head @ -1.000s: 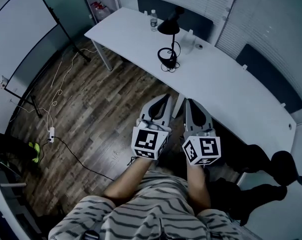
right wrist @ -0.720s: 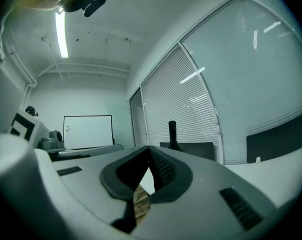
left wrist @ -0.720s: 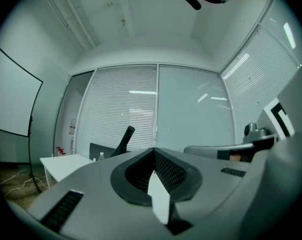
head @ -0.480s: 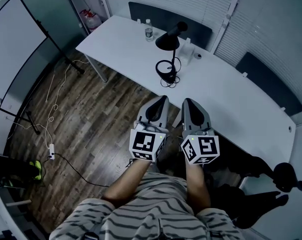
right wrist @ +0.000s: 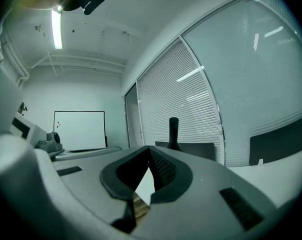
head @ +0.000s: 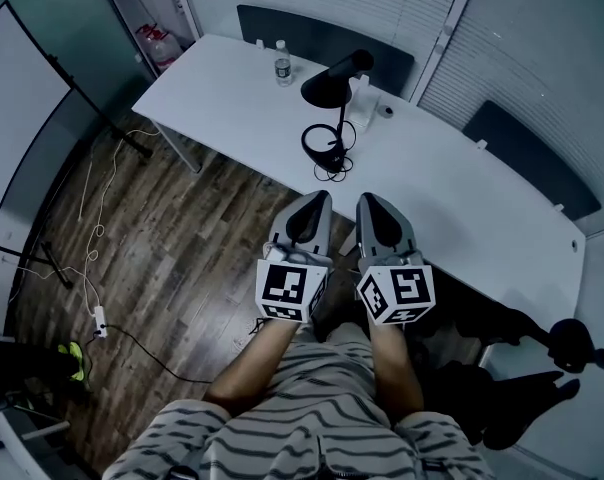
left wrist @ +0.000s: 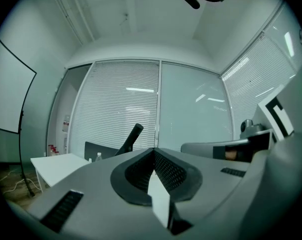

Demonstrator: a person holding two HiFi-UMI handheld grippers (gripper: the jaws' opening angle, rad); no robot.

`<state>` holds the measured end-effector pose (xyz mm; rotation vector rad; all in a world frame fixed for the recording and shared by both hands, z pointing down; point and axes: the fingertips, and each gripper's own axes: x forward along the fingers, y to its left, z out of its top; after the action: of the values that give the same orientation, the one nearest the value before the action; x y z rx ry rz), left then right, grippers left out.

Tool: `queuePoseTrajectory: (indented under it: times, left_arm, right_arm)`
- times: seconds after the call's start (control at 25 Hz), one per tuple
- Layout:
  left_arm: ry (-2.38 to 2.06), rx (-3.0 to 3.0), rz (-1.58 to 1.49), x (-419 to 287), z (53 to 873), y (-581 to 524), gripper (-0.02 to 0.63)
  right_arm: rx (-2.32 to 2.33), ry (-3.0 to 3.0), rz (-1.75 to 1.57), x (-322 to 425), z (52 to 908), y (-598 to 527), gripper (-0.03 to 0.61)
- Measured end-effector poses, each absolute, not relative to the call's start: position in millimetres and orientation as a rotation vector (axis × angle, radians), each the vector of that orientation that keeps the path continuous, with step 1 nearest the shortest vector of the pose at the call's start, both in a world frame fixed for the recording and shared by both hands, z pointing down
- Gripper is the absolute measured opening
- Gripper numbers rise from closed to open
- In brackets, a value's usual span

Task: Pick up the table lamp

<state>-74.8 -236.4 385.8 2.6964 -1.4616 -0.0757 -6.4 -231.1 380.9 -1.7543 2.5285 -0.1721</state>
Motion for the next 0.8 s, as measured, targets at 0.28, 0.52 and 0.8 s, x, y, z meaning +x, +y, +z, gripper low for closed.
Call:
queuePoseTrajectory:
  times: [0.28, 0.52, 0.8]
  left_arm:
    - [-1.455, 2.688, -0.073, -66.5, 392.1, -255.3, 0.006]
    - [-1.459, 2.692, -0.065, -55.5, 397.2, -285.8, 0.007]
    - [-1.486, 2.674, -0.061, -44.1, 397.7, -337.1, 0.008]
  right_arm:
    - [-1.764, 2.536, -0.167, -0.8, 384.7, -249.6, 0.011]
    - [-1.748, 2.535, -0.146, 9.4, 383.3, -283.1, 0.011]
    - [-1.710, 2.577, -0.151, 21.2, 388.4, -327.6, 0.011]
